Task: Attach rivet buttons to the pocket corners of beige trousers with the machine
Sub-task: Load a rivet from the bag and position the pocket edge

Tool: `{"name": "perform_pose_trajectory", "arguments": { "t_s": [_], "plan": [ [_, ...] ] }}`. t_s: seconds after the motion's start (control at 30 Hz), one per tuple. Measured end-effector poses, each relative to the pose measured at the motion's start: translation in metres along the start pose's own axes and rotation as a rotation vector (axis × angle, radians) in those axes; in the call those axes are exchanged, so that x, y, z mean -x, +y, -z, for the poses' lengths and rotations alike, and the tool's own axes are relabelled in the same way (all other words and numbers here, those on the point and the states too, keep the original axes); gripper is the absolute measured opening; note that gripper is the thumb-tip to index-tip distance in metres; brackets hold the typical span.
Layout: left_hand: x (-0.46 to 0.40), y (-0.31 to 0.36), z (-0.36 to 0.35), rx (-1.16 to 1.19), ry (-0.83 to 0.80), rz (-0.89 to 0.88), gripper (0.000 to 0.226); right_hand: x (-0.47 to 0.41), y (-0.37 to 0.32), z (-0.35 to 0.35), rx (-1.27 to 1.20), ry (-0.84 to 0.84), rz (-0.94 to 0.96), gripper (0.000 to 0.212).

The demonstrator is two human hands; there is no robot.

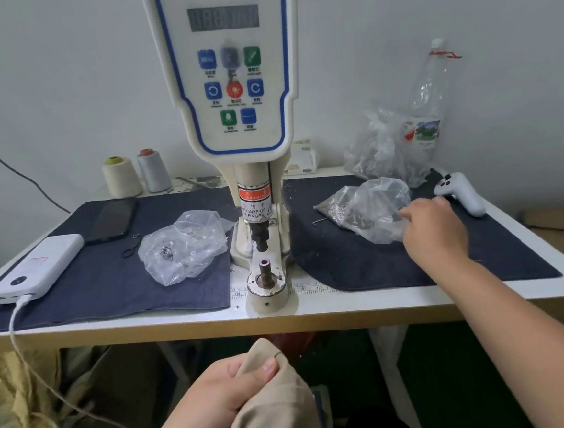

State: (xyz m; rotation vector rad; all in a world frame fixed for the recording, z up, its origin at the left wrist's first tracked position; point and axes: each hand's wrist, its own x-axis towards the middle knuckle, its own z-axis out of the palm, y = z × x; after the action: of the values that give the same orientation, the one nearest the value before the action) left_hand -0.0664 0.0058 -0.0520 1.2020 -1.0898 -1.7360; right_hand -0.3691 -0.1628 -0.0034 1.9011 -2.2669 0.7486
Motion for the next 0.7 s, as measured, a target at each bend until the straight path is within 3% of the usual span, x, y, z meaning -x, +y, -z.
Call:
{"name": "perform_pose_trajectory", "arguments": {
  "t_s": [0.07, 0.17, 0.3, 0.43, 0.53, 0.7],
  "plan": [
    [0.001, 0.000, 0.004, -0.018, -0.019, -0.004, 0.046, -0.017, -0.007, -0.007, 0.130, -0.096, 0.043, 0.028],
    [0.002, -0.002, 0.012, 0.027, 0.014, 0.002, 0.052, -0.036, -0.028, -0.015, 0.193, -0.306, 0.112, 0.021],
    [0.007, -0.003, 0.017, 0.056, 0.030, -0.007, 0.057, -0.055, -0.055, -0.005, 0.199, -0.576, 0.021, 0.034],
    [0.008, -0.001, 0.017, 0.034, 0.066, 0.013, 0.089, -0.051, -0.060, -0.001, 0.247, -0.535, 0.125, 0.019],
    [0.010, 0.004, 0.014, -0.014, 0.077, 0.023, 0.081, -0.050, -0.058, -0.003, 0.208, -0.578, 0.063, 0.037],
    [0.009, 0.002, 0.013, -0.035, 0.106, 0.034, 0.081, -0.054, -0.047, -0.012, 0.136, -0.535, 0.038, 0.036]
  ]
}}
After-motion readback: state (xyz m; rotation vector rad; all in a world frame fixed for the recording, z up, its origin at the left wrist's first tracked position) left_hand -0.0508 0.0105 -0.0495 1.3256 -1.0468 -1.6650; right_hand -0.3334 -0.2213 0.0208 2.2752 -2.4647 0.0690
